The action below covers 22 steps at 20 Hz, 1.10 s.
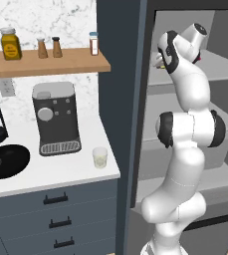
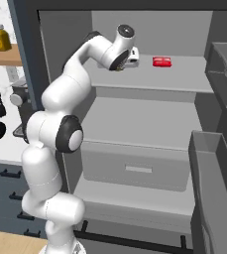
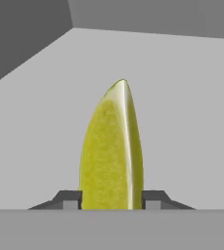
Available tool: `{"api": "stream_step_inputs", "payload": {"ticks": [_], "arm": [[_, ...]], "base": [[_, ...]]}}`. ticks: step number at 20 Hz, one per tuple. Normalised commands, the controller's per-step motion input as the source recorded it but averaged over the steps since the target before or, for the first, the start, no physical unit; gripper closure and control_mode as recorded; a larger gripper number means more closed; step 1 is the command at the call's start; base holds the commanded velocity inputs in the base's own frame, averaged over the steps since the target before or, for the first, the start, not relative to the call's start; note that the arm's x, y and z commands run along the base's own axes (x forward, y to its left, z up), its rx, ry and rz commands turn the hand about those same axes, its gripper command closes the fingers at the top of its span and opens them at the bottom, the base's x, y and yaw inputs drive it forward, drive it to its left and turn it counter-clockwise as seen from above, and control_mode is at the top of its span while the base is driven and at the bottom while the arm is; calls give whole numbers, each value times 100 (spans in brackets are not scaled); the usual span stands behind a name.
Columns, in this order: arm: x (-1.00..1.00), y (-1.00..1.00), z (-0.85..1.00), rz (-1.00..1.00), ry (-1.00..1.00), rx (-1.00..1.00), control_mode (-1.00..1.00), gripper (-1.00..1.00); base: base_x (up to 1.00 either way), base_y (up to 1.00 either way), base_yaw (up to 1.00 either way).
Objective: Grab a lemon wedge from the fridge and one ice cube from the ice bowl, and put them in the glass of lemonade.
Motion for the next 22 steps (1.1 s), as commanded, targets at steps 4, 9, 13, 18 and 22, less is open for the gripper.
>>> {"api": "stream_step_inputs", "payload": {"ticks": [4,9,13,18,22], "arm": [[0,8,0,0,2,0,-100,100],[-67,0,0,0,-1,0,-100,100],[-100,-15,0,0,-14,4,-100,100],[-100,-12,0,0,-11,4,-100,100],[-100,0,0,0,0,0,-100,100]], "base": [[0,0,0],[0,0,0],[0,0,0],[0,0,0],[0,0,0]]}}
